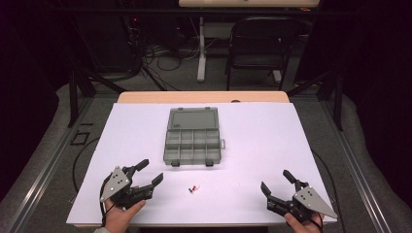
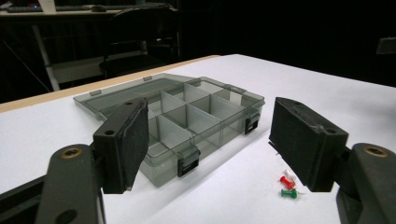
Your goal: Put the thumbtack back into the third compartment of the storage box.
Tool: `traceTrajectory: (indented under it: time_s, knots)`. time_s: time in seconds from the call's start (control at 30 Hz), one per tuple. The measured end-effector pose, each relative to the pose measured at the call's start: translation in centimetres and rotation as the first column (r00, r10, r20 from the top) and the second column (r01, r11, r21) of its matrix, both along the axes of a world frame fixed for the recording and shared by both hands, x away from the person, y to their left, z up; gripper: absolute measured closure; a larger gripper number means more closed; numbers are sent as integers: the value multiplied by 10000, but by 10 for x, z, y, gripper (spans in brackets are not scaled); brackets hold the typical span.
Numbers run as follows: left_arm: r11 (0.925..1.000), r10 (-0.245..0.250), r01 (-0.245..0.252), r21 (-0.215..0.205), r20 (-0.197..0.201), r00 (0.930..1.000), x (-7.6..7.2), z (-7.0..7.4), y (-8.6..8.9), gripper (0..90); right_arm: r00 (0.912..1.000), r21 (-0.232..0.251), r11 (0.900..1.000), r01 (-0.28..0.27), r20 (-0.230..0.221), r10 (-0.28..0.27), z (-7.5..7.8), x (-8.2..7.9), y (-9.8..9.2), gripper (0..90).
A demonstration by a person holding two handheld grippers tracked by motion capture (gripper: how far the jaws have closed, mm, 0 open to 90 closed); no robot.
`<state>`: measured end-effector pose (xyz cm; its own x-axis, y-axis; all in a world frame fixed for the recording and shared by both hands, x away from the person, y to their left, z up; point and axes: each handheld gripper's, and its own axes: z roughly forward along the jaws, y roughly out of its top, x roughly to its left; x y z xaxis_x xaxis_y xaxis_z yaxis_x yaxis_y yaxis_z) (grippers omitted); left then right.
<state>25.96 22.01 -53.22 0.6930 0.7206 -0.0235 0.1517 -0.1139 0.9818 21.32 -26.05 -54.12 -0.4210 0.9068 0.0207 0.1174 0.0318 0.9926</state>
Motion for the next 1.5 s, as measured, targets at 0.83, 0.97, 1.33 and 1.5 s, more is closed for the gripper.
traceTrajectory:
  time_s: [0.83, 0.97, 1.33, 1.5]
  knots:
    - [9953, -706, 840, 485, -2314, 9703, 27, -12, -70, 347, 9960, -774, 9946, -690, -613, 643, -7, 8, 14, 115]
    - [9883, -1078, 1328, 752, -2724, 9561, 23, -18, -77, 374, 9960, -673, 9954, -680, -633, 638, -7, 8, 12, 119]
    - [9588, -1342, 2212, 1783, -4020, 9058, 20, -30, -91, 536, 9953, -779, 9945, -699, -731, 642, -7, 9, 12, 126]
    - [9518, -1206, 2271, 2063, -4289, 8953, 20, -31, -94, 552, 9952, -715, 9950, -694, -746, 641, -7, 9, 11, 131]
